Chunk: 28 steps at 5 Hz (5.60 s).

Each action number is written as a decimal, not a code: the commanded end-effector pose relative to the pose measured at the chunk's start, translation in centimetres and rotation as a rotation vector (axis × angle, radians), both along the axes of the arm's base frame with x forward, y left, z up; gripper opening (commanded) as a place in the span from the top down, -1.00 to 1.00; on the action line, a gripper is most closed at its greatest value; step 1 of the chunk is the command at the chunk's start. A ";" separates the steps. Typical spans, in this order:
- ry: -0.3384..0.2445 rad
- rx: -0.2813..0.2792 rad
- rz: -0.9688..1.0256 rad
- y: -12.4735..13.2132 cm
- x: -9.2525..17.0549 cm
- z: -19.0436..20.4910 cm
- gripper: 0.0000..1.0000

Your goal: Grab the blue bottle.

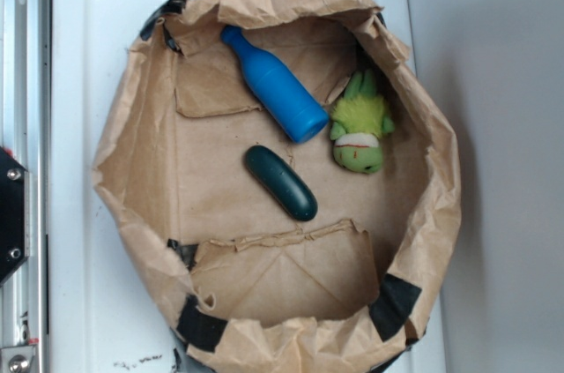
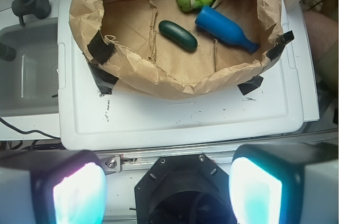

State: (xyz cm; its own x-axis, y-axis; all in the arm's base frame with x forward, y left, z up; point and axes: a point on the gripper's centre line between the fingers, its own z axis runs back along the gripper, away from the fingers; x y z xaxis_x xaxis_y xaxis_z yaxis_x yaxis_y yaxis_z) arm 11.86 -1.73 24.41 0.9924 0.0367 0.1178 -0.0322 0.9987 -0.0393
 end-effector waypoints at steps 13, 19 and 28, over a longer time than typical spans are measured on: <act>-0.048 -0.088 -0.186 5.7 19.3 -12.6 -1.00; -0.122 0.023 -0.868 5.7 15.7 -11.1 -1.00; -0.083 -0.063 -0.826 9.0 11.0 -15.1 1.00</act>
